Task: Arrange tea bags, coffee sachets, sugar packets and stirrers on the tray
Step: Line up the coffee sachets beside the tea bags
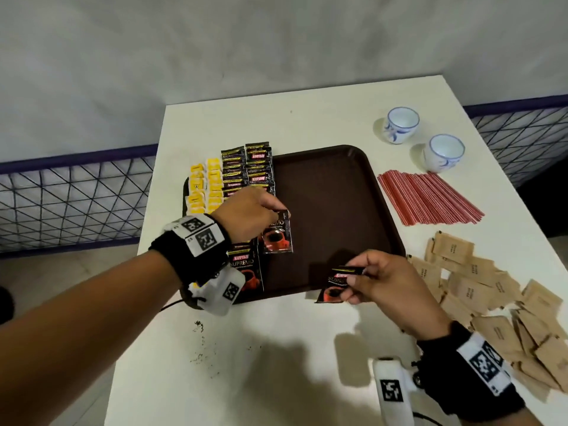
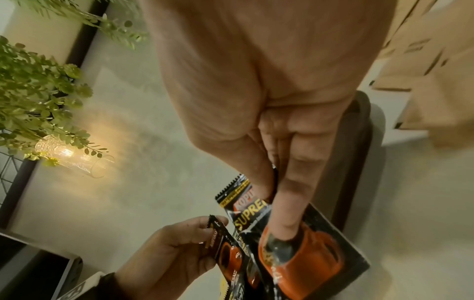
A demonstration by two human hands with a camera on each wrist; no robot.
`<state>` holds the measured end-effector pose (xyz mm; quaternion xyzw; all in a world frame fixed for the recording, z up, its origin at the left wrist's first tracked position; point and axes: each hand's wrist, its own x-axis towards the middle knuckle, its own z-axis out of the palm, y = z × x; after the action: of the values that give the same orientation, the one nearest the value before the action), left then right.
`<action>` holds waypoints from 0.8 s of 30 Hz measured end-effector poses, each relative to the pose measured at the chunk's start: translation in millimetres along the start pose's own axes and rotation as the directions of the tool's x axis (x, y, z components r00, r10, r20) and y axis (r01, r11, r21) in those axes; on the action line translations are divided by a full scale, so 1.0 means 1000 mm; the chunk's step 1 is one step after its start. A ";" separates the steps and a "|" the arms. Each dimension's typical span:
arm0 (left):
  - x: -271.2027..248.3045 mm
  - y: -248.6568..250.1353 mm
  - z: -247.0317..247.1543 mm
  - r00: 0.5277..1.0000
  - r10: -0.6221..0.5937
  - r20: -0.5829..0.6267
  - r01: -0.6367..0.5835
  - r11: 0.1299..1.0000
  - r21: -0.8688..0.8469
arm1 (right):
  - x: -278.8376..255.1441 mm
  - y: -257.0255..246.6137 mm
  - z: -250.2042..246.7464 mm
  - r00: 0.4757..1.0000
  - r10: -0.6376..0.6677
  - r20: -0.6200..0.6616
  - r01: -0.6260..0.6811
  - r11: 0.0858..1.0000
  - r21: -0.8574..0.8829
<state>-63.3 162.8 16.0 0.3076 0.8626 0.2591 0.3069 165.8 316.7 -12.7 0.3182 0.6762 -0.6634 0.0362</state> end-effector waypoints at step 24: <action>0.039 -0.024 -0.010 0.991 0.117 0.063 -0.130 0.959 0.252 | 0.096 -0.017 0.078 0.998 0.024 0.063 -0.013 0.983 -0.181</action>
<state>-103.4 171.4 -7.1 0.4040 0.8602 0.1572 0.2685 52.2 283.4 -52.4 0.2981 0.7292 -0.6089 0.0932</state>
